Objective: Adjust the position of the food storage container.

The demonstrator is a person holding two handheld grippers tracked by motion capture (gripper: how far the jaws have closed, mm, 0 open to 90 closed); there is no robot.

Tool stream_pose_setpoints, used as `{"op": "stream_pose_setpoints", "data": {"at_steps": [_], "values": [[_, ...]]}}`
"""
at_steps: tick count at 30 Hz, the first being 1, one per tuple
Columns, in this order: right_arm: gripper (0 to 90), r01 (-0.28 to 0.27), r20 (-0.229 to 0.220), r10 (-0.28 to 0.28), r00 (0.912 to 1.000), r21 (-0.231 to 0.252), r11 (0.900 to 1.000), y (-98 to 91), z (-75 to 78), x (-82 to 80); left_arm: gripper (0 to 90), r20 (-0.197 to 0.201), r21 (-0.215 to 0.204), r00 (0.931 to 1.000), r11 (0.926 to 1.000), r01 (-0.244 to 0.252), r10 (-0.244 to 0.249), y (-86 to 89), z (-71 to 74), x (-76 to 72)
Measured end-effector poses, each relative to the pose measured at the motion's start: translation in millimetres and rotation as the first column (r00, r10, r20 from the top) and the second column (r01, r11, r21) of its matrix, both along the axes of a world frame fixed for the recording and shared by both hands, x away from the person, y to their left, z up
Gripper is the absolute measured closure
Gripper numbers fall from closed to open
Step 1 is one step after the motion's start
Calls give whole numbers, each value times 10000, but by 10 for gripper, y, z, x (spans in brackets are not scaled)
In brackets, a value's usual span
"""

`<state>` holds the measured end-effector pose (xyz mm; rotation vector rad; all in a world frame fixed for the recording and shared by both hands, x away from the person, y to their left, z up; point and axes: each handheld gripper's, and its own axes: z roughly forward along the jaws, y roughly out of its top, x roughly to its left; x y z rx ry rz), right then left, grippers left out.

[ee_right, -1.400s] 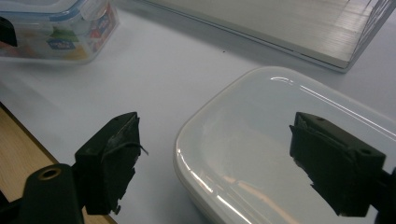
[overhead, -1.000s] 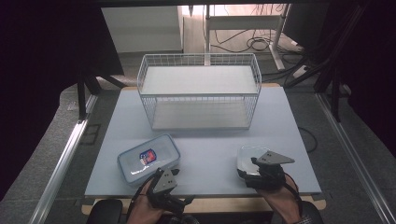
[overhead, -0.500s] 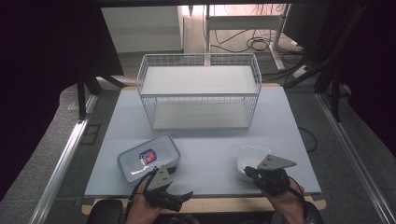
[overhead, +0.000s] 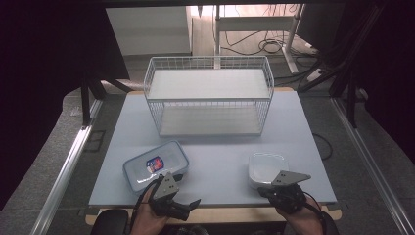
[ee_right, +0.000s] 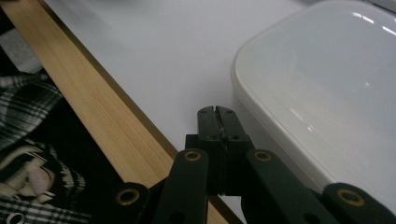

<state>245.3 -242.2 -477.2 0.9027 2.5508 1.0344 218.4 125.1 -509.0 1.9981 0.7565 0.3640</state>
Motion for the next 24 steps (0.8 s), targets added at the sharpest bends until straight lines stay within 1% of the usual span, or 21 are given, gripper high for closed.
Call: {"op": "stream_pose_setpoints", "data": {"at_steps": [1, 3, 4, 6, 7, 8, 9, 10, 11, 13, 14, 16, 17, 18, 19, 20, 21, 22, 23, 24], "values": [[894, 0, 0, 0, 10000, 0, 10000, 0, 0, 0, 24, 0, 0, 10000, 10000, 0, 0, 0, 0, 0], [894, 158, 34, -157, 9999, -149, 9998, -22, -18, 16, 25, -13, 47, 10000, 10000, -31, 31, 2, -1, 3], [894, 391, 31, -391, 9992, -186, 9991, -55, -22, 33, 25, -24, 73, 10000, 10000, -53, 53, 3, -3, 4], [894, 477, 53, -476, 9989, -199, 9987, -77, -21, 42, 26, -41, 118, 10000, 9999, -81, 81, 3, -5, 6], [894, 584, 77, -583, 9983, -193, 9981, -98, -20, 50, 26, -51, 135, 9999, 9999, -91, 92, 3, -5, 7], [894, 673, -63, -673, 9977, -20, 9977, -143, -21, 74, 27, -55, 163, 9999, 9998, -108, 108, 2, -6, 8], [894, 673, -63, -673, 9977, -20, 9977, -143, -21, 74, 27, -57, 184, 9999, 9998, -118, 119, 2, -7, 9], [894, 851, 21, -851, 9964, -115, 9963, -167, -26, 96, 27, -57, 204, 9999, 9997, -125, 126, 2, -8, 9], [894, 915, 11, -915, 9958, -117, 9957, -175, -28, 106, 27, -57, 221, 9999, 9996, -146, 148, 2, -8, 10], [894, 934, 8, -934, 9956, -95, 9956, -192, -31, 122, 27, -55, 237, 9999, 9996, -158, 160, 2, -8, 10], [894, 1071, -62, -1071, 9942, -1, 9942, -221, -32, 150, 27, -54, 271, 9998, 9995, -181, 182, 2, -8, 11], [894, 1107, -143, -1107, 9938, 8, 9939, -237, -28, 169, 28, -81, 253, 9997, 9994, -224, 226, 4, -7, 11], [894, 1093, -151, -1092, 9939, 46, 9940, -237, -23, 174, 28, -100, 202, 9997, 9995, -233, 235, 5, -6, 11], [894, 1037, -212, -1033, 9944, 185, 9944, -230, -7, 176, 30, -100, 202, 9997, 9995, -233, 235, 5, -6, 11], [894, 1037, -212, -1033, 9944, 185, 9944, -230, -7, 176, 30, -117, 166, 9996, 9996, -239, 241, 7, -4, 11], [894, 763, -212, -751, 9969, 598, 9953, -186, 44, 183, 31, -114, 155, 9996, 9996, -245, 247, 8, -1, 9], [894, 692, -168, -681, 9975, 755, 9947, -144, 74, 193, 31, -99, 172, 9996, 9995, -250, 252, 9, 1, 5], [894, 692, -168, -681, 9975, 755, 9947, -144, 74, 193, 32, -99, 172, 9996, 9995, -250, 252, 9, 1, 5], [894, 591, -75, -587, 9983, 844, 9947, -97, 101, 214, 32, -103, 197, 9996, 9995, -262, 264, 11, 1, 4], [892, 444, 12, -447, 9990, 788, 9959, 15, 135, 282, 32, -115, 224, 9996, 9994, -255, 258, 15, 0, 3]]}}
